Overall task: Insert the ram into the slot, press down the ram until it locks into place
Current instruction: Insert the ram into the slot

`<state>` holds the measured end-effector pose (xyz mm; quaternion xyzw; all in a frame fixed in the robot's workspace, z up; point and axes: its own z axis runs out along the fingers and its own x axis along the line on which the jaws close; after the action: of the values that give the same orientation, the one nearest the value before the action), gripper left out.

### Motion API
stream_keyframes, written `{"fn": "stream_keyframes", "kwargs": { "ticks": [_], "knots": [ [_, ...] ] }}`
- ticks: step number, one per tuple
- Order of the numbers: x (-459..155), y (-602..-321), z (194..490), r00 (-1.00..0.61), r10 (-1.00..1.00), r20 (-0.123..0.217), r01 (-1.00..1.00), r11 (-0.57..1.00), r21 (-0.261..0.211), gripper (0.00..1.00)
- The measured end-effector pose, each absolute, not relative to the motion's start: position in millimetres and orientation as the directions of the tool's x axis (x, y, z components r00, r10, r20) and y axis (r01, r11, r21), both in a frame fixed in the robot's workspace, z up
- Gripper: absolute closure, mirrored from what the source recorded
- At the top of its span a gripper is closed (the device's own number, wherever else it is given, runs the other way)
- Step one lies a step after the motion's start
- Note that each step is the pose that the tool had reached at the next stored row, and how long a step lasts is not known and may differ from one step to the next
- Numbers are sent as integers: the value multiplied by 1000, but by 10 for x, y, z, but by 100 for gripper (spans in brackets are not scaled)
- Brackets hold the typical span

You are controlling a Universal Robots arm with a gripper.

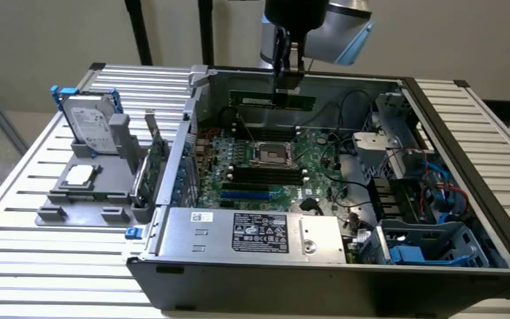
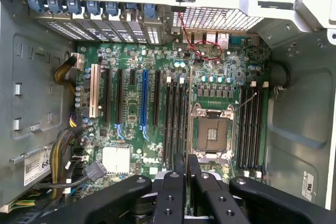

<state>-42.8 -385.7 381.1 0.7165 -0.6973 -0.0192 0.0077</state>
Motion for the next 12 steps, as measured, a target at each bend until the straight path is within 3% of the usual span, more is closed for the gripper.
{"fn": "stream_keyframes", "kwargs": {
  "ticks": [12],
  "knots": [
    [-428, -3857, 3728, 27, -999, -17, -999, -28, 38, 86]
  ]
}}
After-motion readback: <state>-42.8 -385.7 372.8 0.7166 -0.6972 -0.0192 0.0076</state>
